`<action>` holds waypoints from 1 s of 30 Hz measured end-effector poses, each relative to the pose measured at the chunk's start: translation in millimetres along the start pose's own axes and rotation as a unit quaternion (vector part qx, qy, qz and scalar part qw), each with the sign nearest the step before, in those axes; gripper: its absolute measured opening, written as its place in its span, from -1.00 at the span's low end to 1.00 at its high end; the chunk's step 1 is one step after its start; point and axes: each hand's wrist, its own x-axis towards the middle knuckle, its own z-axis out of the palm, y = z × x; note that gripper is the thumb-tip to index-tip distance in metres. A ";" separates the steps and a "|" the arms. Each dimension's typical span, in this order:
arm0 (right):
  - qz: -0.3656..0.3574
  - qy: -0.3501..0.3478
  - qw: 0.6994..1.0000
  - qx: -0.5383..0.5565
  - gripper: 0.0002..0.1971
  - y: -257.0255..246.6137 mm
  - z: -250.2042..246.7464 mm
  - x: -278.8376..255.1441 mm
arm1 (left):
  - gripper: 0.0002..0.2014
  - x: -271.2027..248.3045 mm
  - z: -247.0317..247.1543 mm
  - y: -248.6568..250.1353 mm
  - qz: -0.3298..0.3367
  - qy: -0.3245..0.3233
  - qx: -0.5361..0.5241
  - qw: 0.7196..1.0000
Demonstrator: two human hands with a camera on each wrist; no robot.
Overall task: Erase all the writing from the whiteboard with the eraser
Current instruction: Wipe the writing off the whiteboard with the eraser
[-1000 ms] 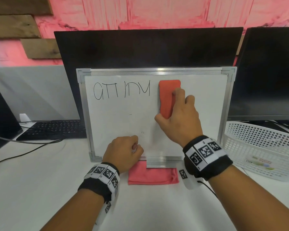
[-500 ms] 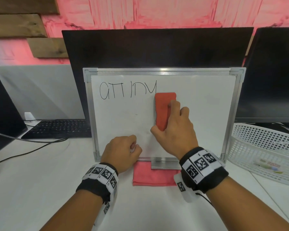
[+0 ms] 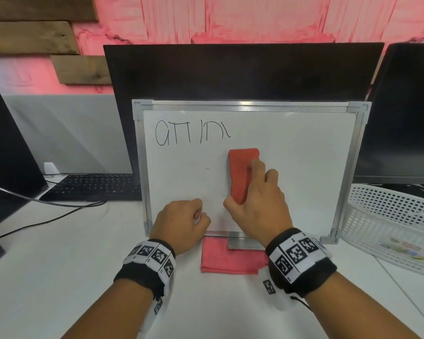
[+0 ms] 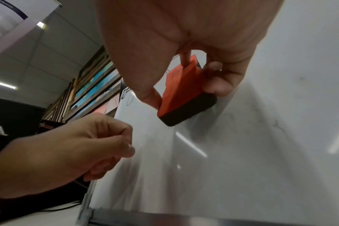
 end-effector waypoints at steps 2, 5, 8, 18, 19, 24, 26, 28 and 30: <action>0.001 0.001 1.000 0.003 -0.22 -1.2 -0.8 1.5 | -0.69 0.0 -0.8 -0.2 -0.002 0.001 0.003 1.000; -0.006 0.016 1.000 0.011 -0.22 -7.7 -9.2 15.4 | -0.67 0.4 -1.3 -0.2 -0.001 0.002 0.008 1.000; -0.014 0.037 0.999 0.009 -0.22 -15.8 -20.7 35.5 | -0.66 0.0 -1.6 -0.3 -0.001 0.003 0.008 1.000; -0.017 -0.024 0.999 -0.020 -0.20 -3.4 -0.5 -6.4 | -0.72 -0.4 -1.0 -0.8 -0.008 0.000 0.005 1.000; -0.016 -0.024 0.999 -0.018 -0.21 -3.4 1.7 -8.9 | -0.73 -0.3 -1.3 -0.2 -0.006 0.000 0.005 1.000; -0.028 -0.002 1.000 -0.008 -0.20 -16.4 -4.2 14.6 | -0.71 -0.6 -2.9 1.7 -0.007 0.002 -0.001 1.000; -0.036 0.009 0.999 -0.004 -0.21 -22.2 -7.7 24.5 | -0.70 -0.9 -3.5 1.8 -0.010 0.002 -0.003 1.000; -0.038 0.008 0.999 -0.003 -0.21 -23.3 -7.2 24.8 | -0.72 -1.1 -3.6 1.4 -0.009 0.002 0.000 1.000; -0.032 -0.008 0.999 -0.009 -0.20 -19.4 -2.6 14.9 | -0.74 -1.2 -3.6 0.7 -0.010 0.002 0.000 1.000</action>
